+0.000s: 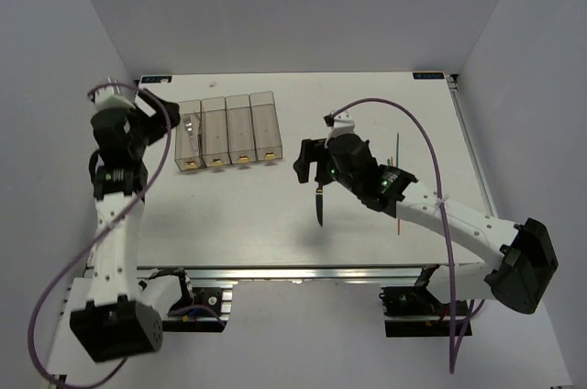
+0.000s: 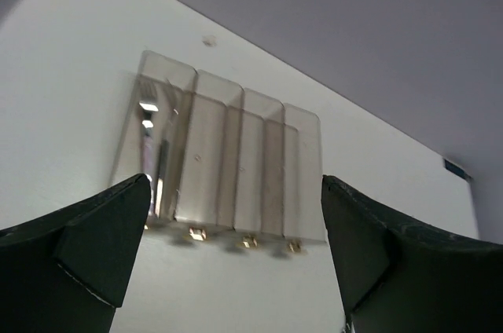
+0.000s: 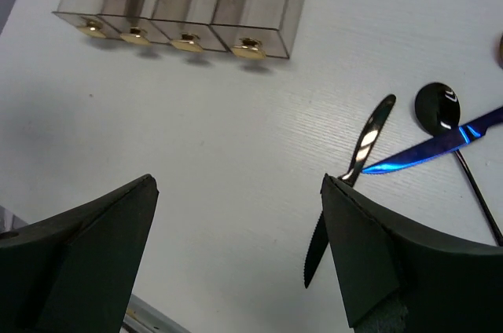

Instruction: Sort the eating utensils into containers

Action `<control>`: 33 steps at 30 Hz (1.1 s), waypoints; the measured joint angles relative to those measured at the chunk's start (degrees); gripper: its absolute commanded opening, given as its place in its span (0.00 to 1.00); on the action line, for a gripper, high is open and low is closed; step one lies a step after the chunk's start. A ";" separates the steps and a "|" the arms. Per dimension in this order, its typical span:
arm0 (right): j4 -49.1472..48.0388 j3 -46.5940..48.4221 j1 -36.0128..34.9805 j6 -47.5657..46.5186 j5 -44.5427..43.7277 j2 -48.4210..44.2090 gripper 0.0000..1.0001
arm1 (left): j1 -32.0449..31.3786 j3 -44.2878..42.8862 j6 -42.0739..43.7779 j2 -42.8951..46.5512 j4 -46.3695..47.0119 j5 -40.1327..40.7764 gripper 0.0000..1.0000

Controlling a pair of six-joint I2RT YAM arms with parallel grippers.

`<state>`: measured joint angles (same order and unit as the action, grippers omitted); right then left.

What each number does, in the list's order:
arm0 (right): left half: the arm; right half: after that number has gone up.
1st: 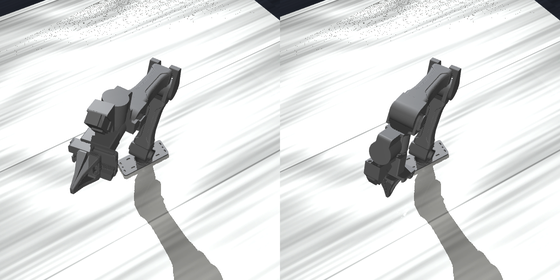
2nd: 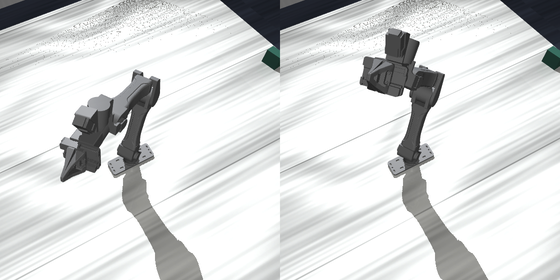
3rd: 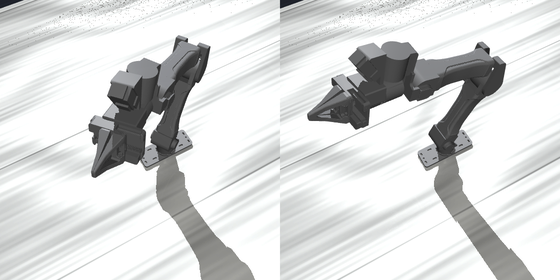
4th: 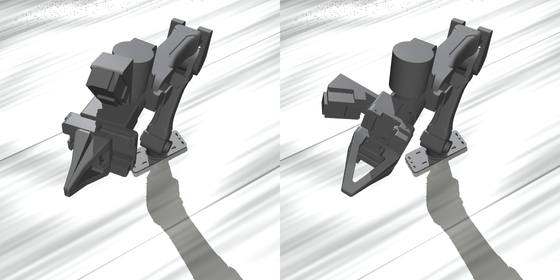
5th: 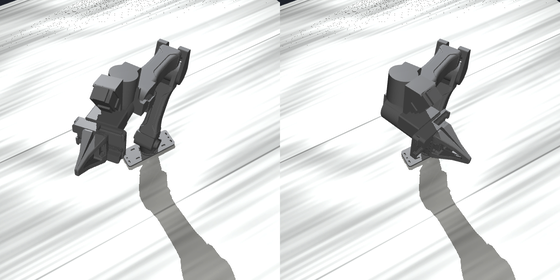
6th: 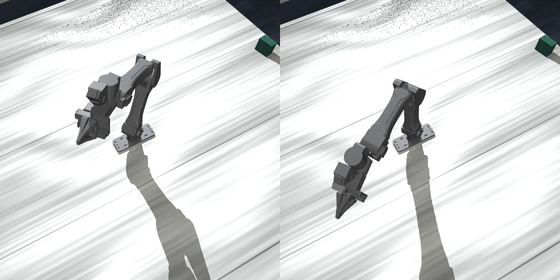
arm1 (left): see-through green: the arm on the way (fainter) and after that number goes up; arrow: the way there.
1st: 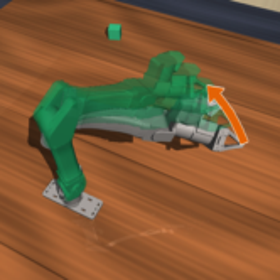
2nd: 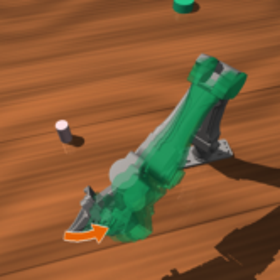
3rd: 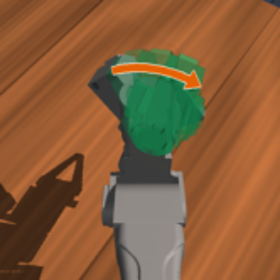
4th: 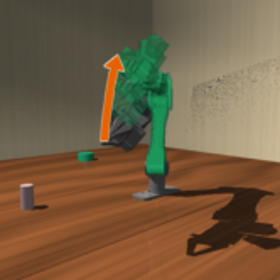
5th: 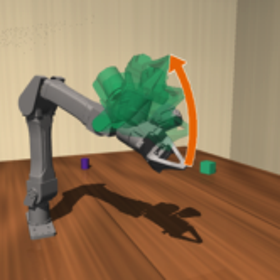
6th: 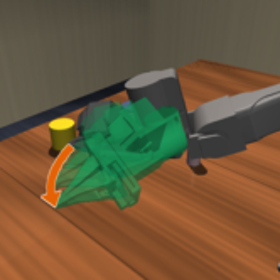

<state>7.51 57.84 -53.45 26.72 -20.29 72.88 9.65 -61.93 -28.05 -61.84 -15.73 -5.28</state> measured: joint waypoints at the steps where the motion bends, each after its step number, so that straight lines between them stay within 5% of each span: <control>1: 0.94 0.28 1.75 0.59 1.60 0.46 0.89 | -0.04 3.32 -0.70 3.50 0.68 -1.84 0.98; 7: 7.26 1.01 7.19 3.23 2.32 3.67 0.89 | -0.44 20.35 -6.47 20.02 0.37 -4.50 0.98; 21: 21.11 10.08 6.36 7.91 -7.76 18.16 0.86 | -8.41 20.17 -4.44 20.00 -9.90 16.96 0.98; 24: 22.14 11.69 5.95 8.26 -8.44 22.40 0.80 | -8.52 20.15 -3.61 20.15 -11.76 19.80 0.98; 27: 22.38 12.98 5.70 8.28 -8.68 25.53 0.68 | -8.66 19.93 -3.30 20.61 -12.85 21.81 0.98; 29: 22.53 14.82 5.79 8.15 -9.01 28.02 0.51 | -8.66 19.91 -3.17 20.72 -12.94 22.14 0.98; 33: 22.21 21.42 6.69 7.67 -9.22 34.75 0.42 | -8.66 19.91 -2.75 20.46 -12.96 21.64 0.98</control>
<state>29.71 79.26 -46.76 34.39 -29.52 107.63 0.99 -42.02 -30.81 -41.39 -28.69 16.36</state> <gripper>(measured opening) 0.443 0.981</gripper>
